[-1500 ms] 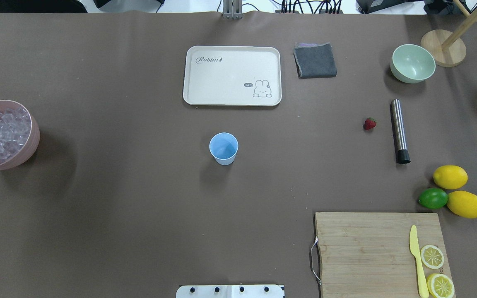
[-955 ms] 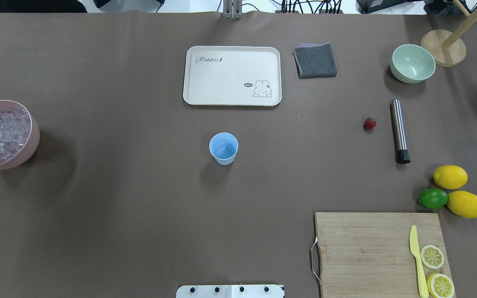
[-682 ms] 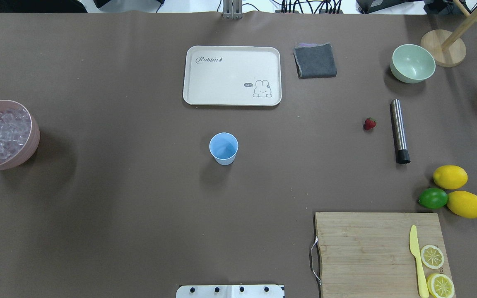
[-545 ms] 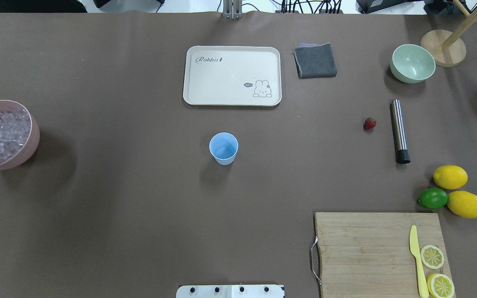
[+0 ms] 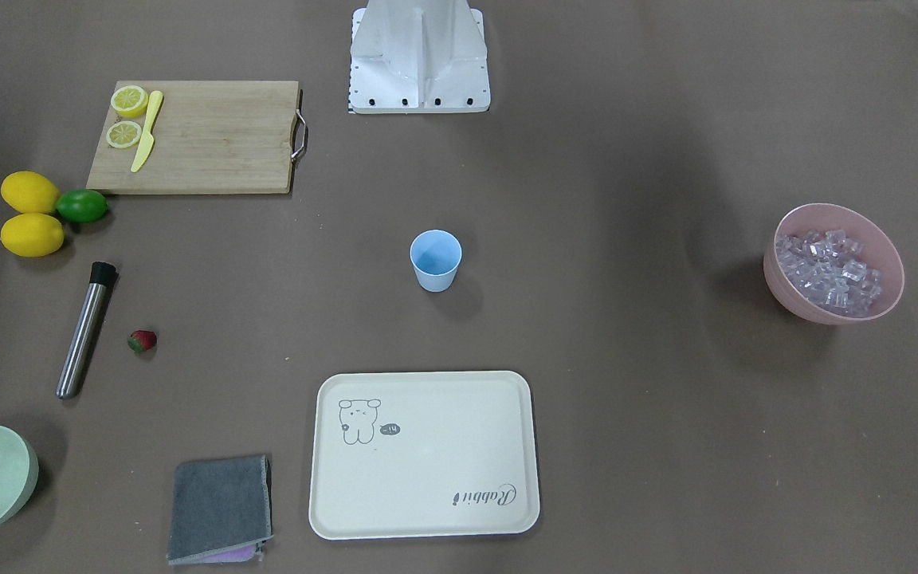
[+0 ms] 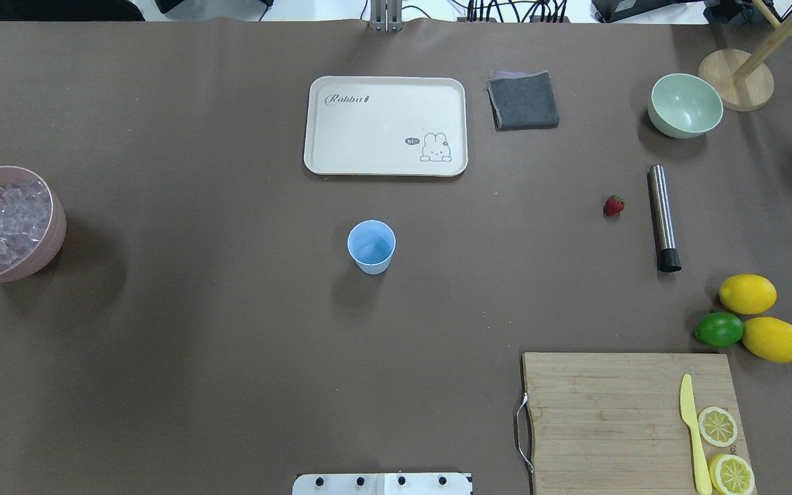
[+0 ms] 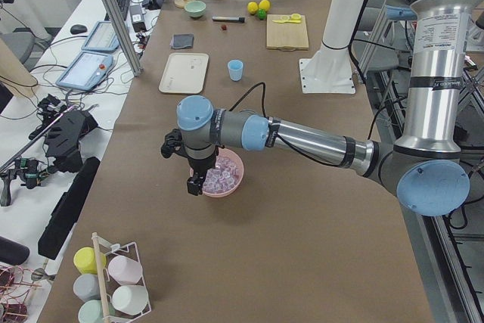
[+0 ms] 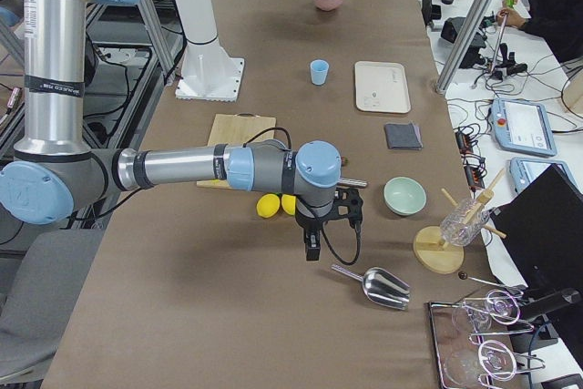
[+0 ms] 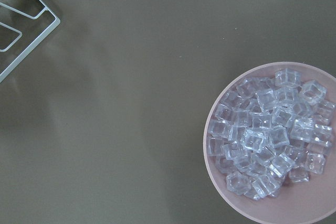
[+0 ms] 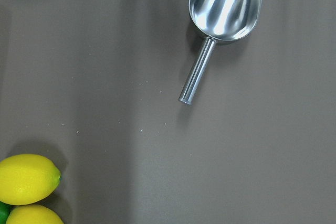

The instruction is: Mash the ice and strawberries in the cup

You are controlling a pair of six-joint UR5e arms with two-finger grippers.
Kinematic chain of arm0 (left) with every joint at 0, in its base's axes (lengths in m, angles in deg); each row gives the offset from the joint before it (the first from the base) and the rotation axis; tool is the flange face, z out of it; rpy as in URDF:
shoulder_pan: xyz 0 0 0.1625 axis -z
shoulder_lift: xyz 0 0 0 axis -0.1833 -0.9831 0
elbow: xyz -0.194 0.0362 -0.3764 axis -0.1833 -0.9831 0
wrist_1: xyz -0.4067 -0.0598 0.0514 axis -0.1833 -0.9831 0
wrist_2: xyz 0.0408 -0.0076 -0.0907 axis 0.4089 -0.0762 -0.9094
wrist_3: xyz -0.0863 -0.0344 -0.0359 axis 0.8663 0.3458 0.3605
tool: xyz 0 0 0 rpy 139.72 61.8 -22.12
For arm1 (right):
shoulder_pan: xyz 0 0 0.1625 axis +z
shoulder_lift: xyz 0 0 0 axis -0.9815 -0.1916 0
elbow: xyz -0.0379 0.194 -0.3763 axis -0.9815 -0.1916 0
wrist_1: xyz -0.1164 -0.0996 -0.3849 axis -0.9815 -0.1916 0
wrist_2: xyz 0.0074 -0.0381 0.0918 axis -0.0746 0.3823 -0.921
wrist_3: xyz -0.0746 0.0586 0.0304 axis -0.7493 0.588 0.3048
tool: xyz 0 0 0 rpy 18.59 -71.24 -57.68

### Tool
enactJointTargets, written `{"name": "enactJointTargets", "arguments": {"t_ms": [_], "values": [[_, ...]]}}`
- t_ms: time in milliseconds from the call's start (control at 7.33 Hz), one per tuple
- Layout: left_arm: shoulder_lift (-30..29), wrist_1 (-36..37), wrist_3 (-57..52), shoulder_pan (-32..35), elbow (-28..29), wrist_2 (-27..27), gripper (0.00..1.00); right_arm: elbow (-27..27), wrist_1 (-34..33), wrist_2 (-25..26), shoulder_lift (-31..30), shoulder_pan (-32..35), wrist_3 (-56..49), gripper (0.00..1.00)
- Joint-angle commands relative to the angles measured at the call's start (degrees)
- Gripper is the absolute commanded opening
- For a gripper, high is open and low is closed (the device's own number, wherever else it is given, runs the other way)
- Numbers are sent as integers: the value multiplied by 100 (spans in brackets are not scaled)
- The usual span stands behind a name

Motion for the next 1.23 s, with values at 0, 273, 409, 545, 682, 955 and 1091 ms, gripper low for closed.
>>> {"name": "enactJointTargets", "arguments": {"t_ms": [0, 273, 409, 545, 682, 955, 1091], "values": [[-11, -27, 2, -19, -32, -12, 98, 7, 1, -22, -24, 0, 0, 100], [-29, -27, -7, -28, -76, -47, 98, 7, 1, -22, -42, 0, 0, 100], [-38, -27, -16, -28, -76, -48, 97, -2, 1, -22, -42, 0, 0, 100], [-47, -44, -16, -54, -76, -48, 97, -2, 1, -22, -42, 0, 0, 100], [-12, -36, 62, -89, -76, -56, 97, -2, 1, -22, -42, 0, 0, 100], [24, -44, 1095, -98, -59, -56, 98, -2, 1, -22, -42, 0, -35, 100], [32, -44, 1074, -99, -59, -56, 98, -2, 1, -22, -33, 0, -35, 100]]}}
